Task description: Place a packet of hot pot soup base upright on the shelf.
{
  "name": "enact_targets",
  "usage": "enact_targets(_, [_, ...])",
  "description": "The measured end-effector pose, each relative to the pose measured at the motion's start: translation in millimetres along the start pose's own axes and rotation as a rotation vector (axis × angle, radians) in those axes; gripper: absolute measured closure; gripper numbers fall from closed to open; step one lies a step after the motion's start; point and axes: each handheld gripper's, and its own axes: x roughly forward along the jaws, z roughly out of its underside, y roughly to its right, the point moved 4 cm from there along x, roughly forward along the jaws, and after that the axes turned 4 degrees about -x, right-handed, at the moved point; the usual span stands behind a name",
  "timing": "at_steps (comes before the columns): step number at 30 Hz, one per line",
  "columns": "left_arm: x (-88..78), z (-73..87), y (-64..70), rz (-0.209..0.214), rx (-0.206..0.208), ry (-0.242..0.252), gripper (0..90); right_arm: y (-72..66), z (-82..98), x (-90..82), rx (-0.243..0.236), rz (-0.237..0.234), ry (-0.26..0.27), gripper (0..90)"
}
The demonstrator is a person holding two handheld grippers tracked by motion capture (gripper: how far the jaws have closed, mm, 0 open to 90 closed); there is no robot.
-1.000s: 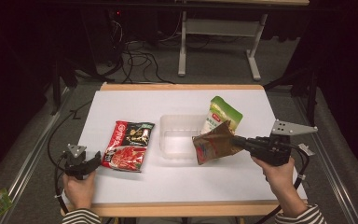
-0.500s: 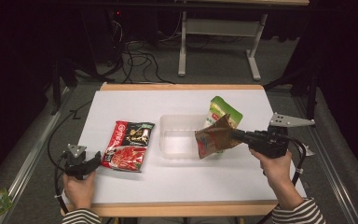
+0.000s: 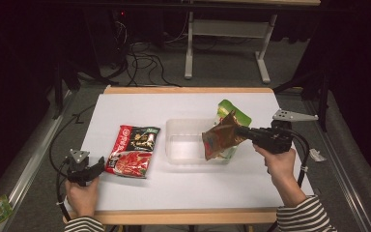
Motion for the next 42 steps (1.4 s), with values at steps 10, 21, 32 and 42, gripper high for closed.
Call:
enact_targets(10, [-0.1,0.0,0.0,0.001,0.001,0.002,37.7,3.6,-5.3,15.7,0.013,0.015,-0.018,90.0])
enact_targets(21, [-0.5,0.1,-0.3,0.002,-0.003,0.008,37.7,10.0,-8.0,30.7,0.036,0.036,-0.032,90.0])
enact_targets(32, [-0.4,0.1,-0.3,0.003,-0.004,0.007,37.7,12.8,-8.4,25.7,0.026,0.090,-0.031,90.0])
enact_targets(42, [-0.8,0.1,-0.5,0.005,-0.006,0.010,37.6,13.3,-3.8,42.8,0.030,0.095,-0.067,90.0])
